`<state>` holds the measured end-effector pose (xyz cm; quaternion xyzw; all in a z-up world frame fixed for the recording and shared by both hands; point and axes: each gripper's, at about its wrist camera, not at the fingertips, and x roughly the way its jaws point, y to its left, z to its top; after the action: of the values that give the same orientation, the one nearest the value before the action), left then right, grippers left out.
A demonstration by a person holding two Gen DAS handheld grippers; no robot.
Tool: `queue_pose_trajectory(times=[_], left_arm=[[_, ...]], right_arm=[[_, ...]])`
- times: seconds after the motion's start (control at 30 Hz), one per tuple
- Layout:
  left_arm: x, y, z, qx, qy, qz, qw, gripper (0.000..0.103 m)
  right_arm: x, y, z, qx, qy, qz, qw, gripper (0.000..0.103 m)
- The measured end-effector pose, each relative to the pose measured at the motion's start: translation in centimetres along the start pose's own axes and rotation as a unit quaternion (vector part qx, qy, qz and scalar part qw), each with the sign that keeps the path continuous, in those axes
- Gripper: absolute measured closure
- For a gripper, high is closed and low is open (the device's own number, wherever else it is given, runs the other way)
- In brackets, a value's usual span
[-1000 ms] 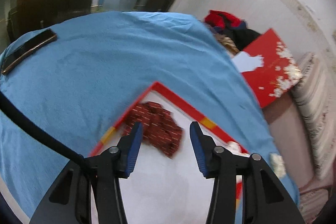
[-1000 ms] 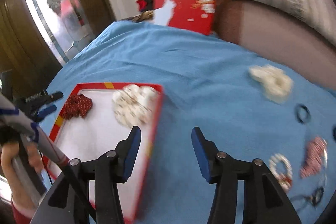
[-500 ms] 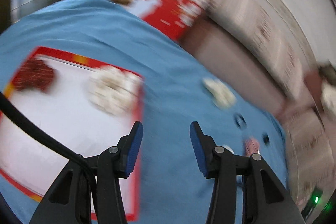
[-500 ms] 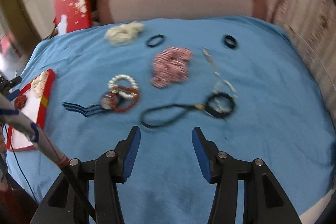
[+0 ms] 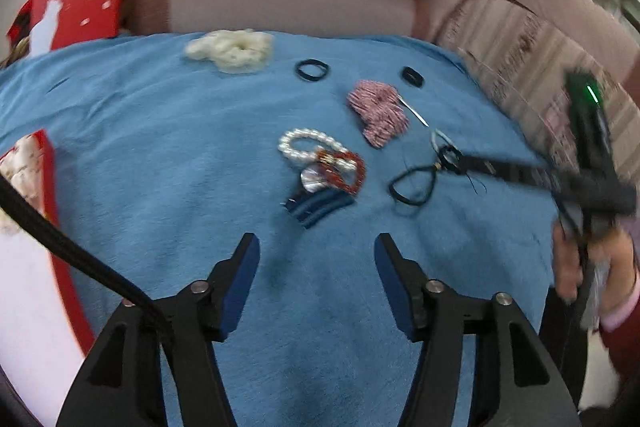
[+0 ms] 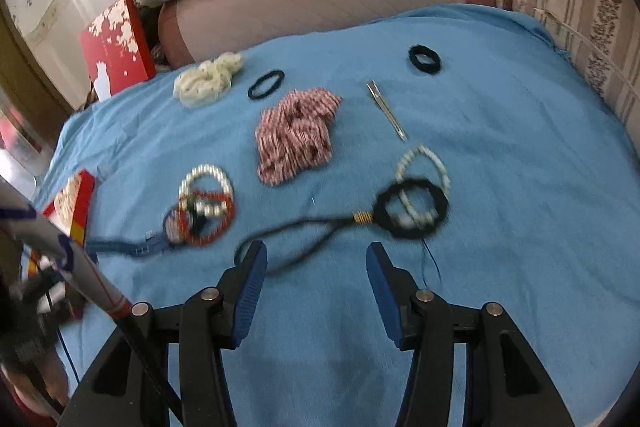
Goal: Organize jewelry
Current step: 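Grasp the blue-strap watch with left tool while right tool grasps plaid scrunchie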
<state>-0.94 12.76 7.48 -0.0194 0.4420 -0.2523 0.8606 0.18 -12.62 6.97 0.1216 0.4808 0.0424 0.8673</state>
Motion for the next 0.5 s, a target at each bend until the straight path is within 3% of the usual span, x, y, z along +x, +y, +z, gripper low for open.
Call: queue_pose_trajectory(times=[0.1, 0.33, 0.47, 0.5], left_arm=[[0.8, -0.6, 0.1, 0.005, -0.014, 0.006, 0.9999, 0.032], [4.9, -0.4, 1.9, -0.02, -0.015, 0.041, 0.9988, 0.031], [6.2, 1.0, 2.1, -0.069, 0.002, 0.014, 0.9975, 0.032], [6.4, 1.3, 2.1, -0.078, 0.007, 0.005, 0.9969, 0.037]], right_arm=[[1.5, 0.1, 1.7, 0.003, -0.004, 0.006, 1.0, 0.044], [5.3, 0.4, 5.5, 0.007, 0.002, 0.002, 1.0, 0.041], [6.8, 0.8, 6.6, 0.007, 0.009, 0.005, 1.0, 0.04], [7.2, 0.9, 6.7, 0.006, 0.011, 0.005, 1.0, 0.04]])
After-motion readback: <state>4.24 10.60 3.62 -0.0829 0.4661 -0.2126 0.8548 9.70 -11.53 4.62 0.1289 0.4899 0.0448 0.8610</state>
